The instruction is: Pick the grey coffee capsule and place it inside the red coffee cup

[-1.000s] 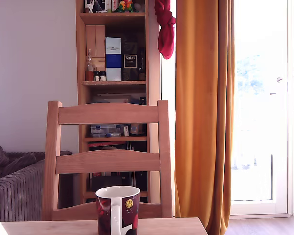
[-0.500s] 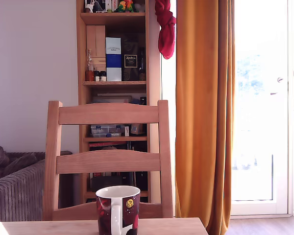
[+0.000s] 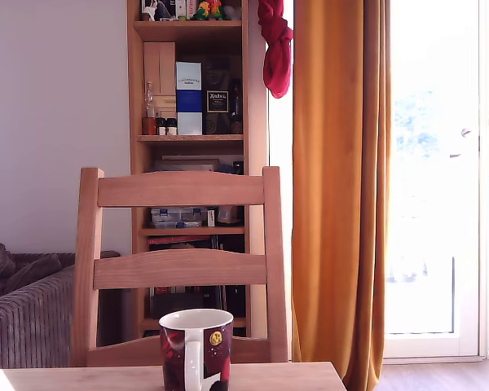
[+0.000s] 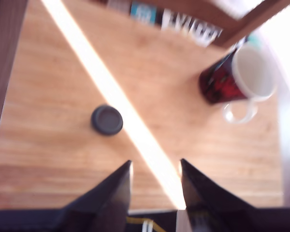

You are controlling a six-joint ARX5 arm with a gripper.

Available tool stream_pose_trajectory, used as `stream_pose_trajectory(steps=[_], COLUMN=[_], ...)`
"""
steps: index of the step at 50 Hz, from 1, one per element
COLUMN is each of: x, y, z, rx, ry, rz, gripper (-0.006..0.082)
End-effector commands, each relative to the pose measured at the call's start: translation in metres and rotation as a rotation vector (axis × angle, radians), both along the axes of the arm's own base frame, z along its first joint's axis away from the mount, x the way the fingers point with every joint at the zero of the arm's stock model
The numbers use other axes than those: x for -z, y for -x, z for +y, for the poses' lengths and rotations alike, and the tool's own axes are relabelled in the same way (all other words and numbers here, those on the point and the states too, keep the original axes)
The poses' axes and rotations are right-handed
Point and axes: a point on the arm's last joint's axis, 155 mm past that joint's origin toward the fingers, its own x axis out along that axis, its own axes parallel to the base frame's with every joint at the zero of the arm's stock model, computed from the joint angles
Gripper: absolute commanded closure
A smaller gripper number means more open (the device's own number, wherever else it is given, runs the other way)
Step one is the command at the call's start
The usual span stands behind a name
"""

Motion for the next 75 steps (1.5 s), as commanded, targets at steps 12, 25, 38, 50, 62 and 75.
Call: stream_pose_trajectory(steps=[12, 25, 38, 50, 62, 75], x=[0.031, 0.051, 0.079, 0.091, 0.104, 0.106], y=[-0.005, -0.014, -0.019, -0.029, -0.030, -0.028], z=[-0.003, -0.003, -0.005, -0.013, -0.016, -0.010], rx=[0.061, 0.066, 0.090, 0.120, 0.141, 0.134], ry=[-0.057, -0.073, -0.086, -0.106, -0.130, -0.163], rz=[0.125, 0.154, 0.203, 0.230, 0.302, 0.339], gripper=[-0.0028, -0.0028, -0.0028, -0.0028, -0.0026, -0.0022])
